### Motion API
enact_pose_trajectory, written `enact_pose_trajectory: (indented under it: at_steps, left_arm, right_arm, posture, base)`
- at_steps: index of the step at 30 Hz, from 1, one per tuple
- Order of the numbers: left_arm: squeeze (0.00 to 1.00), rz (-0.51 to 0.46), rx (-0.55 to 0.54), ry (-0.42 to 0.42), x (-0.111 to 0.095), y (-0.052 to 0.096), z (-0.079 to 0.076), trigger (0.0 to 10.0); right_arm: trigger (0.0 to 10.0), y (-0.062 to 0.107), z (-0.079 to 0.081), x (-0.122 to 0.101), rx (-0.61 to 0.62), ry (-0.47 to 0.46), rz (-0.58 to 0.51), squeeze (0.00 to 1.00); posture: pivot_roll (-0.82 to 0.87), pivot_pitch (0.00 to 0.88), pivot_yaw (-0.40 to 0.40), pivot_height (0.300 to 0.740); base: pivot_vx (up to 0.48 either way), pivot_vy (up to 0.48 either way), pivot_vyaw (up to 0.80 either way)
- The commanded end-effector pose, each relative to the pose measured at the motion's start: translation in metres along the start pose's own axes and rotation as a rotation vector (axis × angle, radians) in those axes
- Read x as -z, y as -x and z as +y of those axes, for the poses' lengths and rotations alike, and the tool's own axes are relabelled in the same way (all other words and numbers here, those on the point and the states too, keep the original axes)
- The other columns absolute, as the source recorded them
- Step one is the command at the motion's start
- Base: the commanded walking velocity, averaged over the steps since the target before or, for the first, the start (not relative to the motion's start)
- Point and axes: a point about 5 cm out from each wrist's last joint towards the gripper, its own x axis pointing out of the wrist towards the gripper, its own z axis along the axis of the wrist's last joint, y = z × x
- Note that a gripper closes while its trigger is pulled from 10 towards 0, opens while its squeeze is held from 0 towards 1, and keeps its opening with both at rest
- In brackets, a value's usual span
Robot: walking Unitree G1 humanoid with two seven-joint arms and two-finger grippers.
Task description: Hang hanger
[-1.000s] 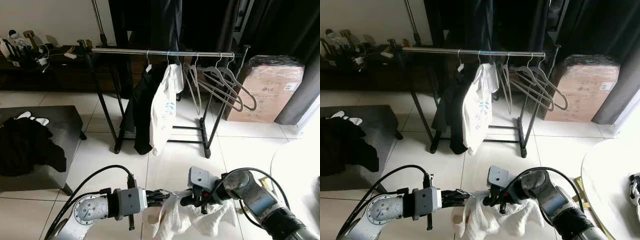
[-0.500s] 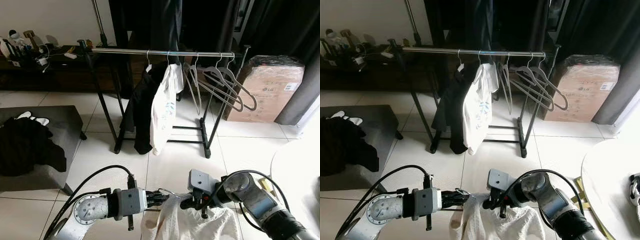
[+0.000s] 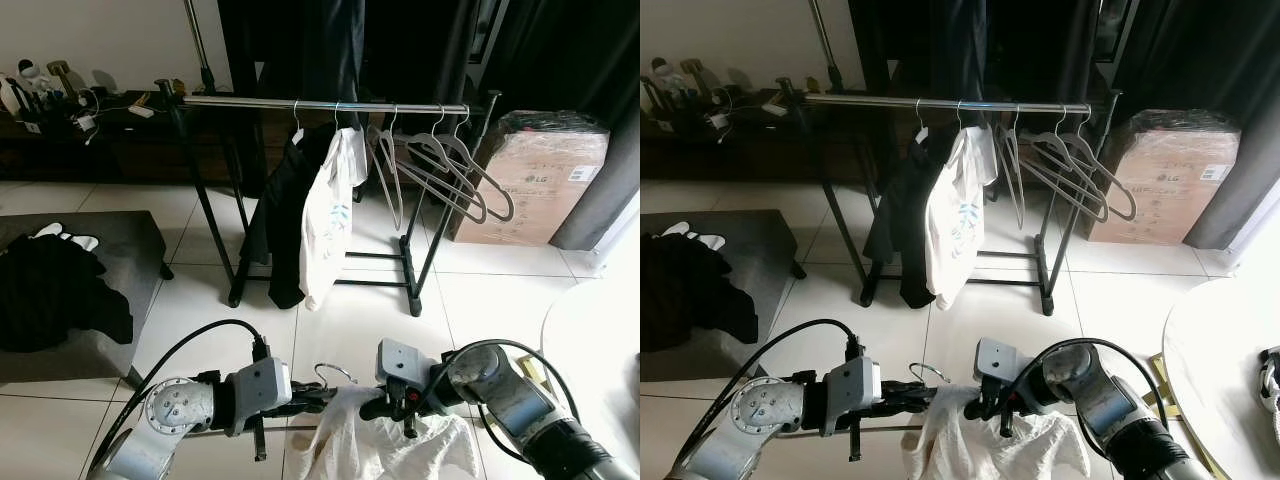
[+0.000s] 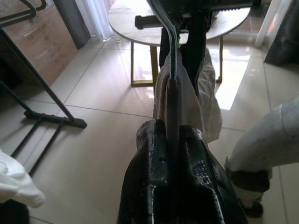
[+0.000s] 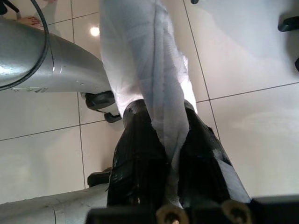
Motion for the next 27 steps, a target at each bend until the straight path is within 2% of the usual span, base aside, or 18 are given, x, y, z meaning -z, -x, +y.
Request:
enact_pose_trajectory:
  at_steps: [1, 5, 6, 7, 8, 9, 15, 24, 27]
  left_arm:
    - [0.00, -0.018, -0.045, -0.003, -0.007, 0.007, 0.010, 10.0]
    - [0.00, 0.000, -0.021, 0.003, -0.006, 0.008, 0.008, 10.0]
    - [0.13, 0.002, -0.019, 0.005, -0.007, 0.008, 0.007, 10.0]
    - [0.45, 0.008, -0.013, 0.002, -0.006, 0.009, 0.007, 10.0]
    - [0.91, 0.010, -0.006, 0.003, -0.006, 0.009, 0.006, 10.0]
    - [1.00, 0.015, 0.020, 0.015, -0.006, 0.010, 0.005, 10.0]
    - [1.00, 0.021, 0.035, 0.022, -0.007, 0.013, 0.004, 10.0]
    - [1.00, 0.078, 0.123, 0.050, -0.009, 0.032, 0.000, 10.0]
    - [1.00, 0.130, 0.144, 0.050, -0.006, 0.041, -0.003, 10.0]
  right_arm:
    - [0.0, -0.002, 0.003, -0.008, -0.038, 0.002, -0.054, 0.00]
    - [0.0, -0.002, 0.004, -0.007, -0.052, 0.003, -0.054, 0.00]
    - [0.0, -0.002, 0.004, -0.007, -0.053, 0.004, -0.054, 0.00]
    - [0.0, -0.002, 0.005, -0.007, -0.056, 0.004, -0.054, 0.00]
    - [0.0, -0.002, 0.005, -0.007, -0.058, 0.004, -0.053, 0.00]
    - [0.0, -0.002, 0.005, -0.007, -0.064, 0.005, -0.052, 0.00]
    - [0.0, -0.004, 0.006, -0.004, -0.067, 0.004, -0.046, 0.00]
    - [0.0, -0.008, 0.008, 0.002, -0.067, -0.005, -0.025, 0.00]
    - [0.0, -0.008, 0.007, 0.004, -0.048, -0.002, -0.013, 0.00]
  posture:
    - [0.05, 0.125, -0.035, 0.740]
    - [0.05, 0.124, -0.034, 0.740]
    - [0.05, 0.124, -0.034, 0.740]
    - [0.05, 0.124, -0.035, 0.740]
    - [0.05, 0.124, -0.035, 0.740]
    - [0.05, 0.123, -0.035, 0.740]
    - [0.05, 0.118, -0.036, 0.740]
    - [0.06, 0.105, -0.037, 0.740]
    - [0.07, 0.101, -0.037, 0.740]
  base:
    - [0.000, 0.000, 0.00]
    - [0.000, 0.000, 0.00]
    - [0.000, 0.000, 0.00]
    - [0.000, 0.000, 0.00]
    - [0.000, 0.000, 0.00]
    - [0.000, 0.000, 0.00]
    - [0.000, 0.000, 0.00]
    - [0.000, 0.000, 0.00]
    - [0.000, 0.000, 0.00]
